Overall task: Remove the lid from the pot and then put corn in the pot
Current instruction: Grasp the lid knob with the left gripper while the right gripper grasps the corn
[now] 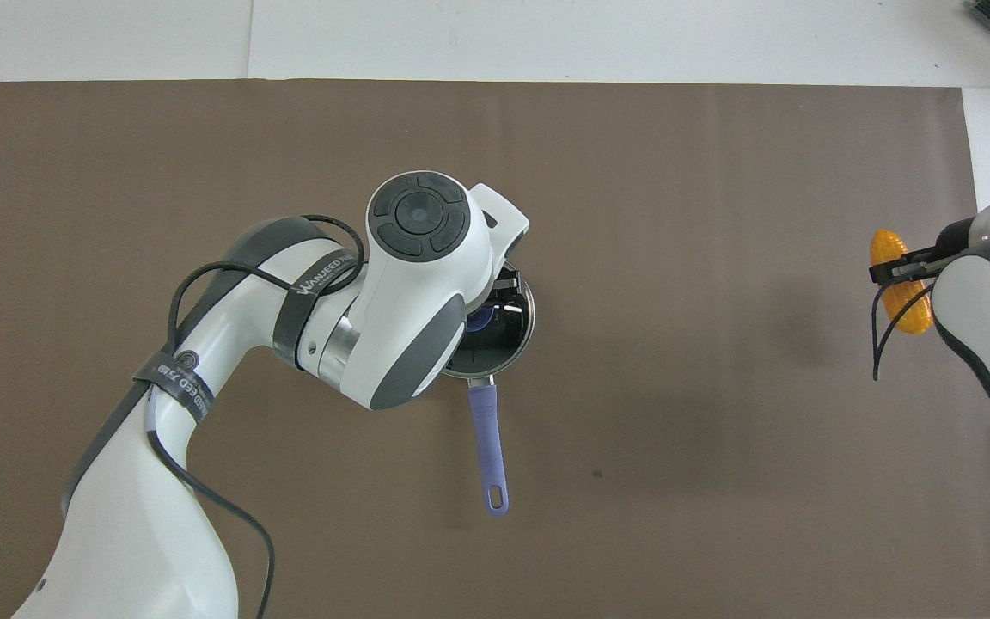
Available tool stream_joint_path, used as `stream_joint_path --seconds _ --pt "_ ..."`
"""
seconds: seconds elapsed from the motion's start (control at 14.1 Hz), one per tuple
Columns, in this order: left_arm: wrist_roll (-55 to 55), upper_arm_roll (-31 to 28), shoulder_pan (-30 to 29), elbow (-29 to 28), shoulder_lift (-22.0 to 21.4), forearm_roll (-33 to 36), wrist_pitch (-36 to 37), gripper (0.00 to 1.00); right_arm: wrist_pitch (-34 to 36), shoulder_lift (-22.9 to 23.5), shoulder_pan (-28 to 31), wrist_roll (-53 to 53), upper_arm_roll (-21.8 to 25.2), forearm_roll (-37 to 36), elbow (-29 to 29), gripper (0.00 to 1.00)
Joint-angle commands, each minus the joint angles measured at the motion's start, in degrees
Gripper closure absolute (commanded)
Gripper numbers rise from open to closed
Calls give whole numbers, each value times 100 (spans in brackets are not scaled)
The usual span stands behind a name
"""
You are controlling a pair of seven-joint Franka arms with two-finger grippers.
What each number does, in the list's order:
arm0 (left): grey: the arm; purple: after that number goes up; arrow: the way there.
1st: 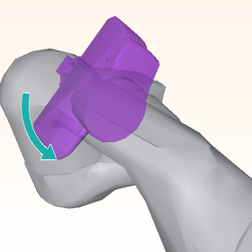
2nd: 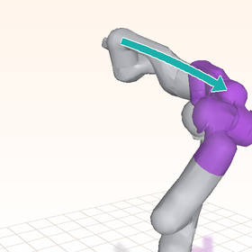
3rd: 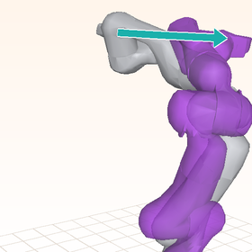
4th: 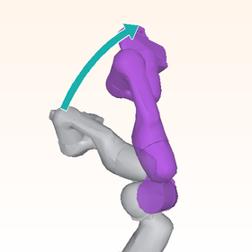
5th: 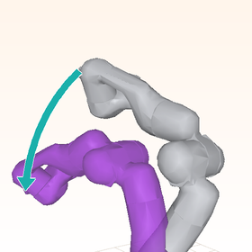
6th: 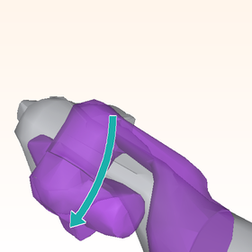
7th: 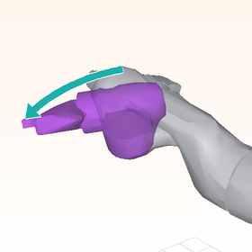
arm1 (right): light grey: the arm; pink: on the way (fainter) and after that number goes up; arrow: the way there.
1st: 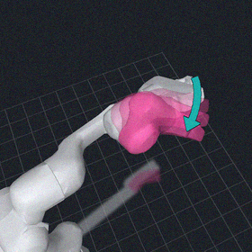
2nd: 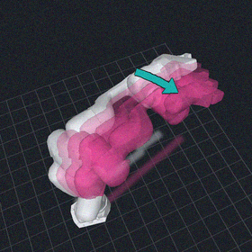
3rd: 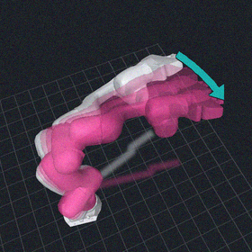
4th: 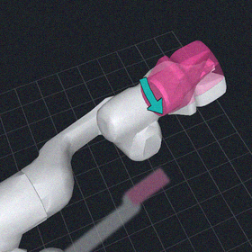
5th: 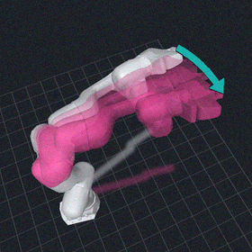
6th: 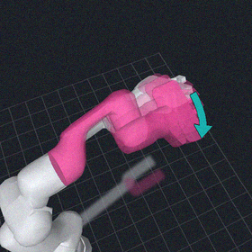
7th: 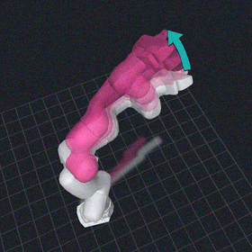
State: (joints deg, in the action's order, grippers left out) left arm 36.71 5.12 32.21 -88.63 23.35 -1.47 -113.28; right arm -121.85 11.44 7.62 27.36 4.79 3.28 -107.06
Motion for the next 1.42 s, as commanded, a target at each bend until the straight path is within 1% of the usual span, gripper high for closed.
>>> stream_joint_path --seconds 0.0,0.14,0.28,0.35,0.43,0.5,0.57,0.92,1.13,1.2,1.35 --pt "90 -81 101 -84 -6 24 -97 0 642 -607 20 -81 -22 85 -34 100" --pt "90 -81 101 -75 12 32 -124 0 1064 -880 64 -81 -4 15 27 100" --pt "90 -90 92 -40 12 85 -63 0 1312 -1021 73 -90 -4 -3 150 100" --pt "90 -90 92 -49 12 94 -80 1 1461 -1047 82 -90 -4 -21 263 100" --pt "99 -90 101 -66 12 85 -89 5 1688 -1083 82 -90 -4 -30 412 100" --pt "99 -90 101 -84 12 68 -115 5 1856 -1126 73 -90 4 -47 536 100" --pt "108 -90 101 -93 12 50 -133 5 1936 -1144 47 -90 4 -99 641 100" --pt "328 -90 110 -84 91 94 -220 7 1937 -1171 -15 -380 -57 -170 625 100" --pt "337 -90 101 -40 100 94 -185 20 1937 -1197 -15 -380 -57 -170 598 100" --pt "337 -90 92 -40 100 94 -194 22 1937 -1197 -15 -380 -57 -170 598 100" --pt "345 -90 92 -23 109 94 -194 35 1937 -1197 -15 -371 -57 -170 598 100"
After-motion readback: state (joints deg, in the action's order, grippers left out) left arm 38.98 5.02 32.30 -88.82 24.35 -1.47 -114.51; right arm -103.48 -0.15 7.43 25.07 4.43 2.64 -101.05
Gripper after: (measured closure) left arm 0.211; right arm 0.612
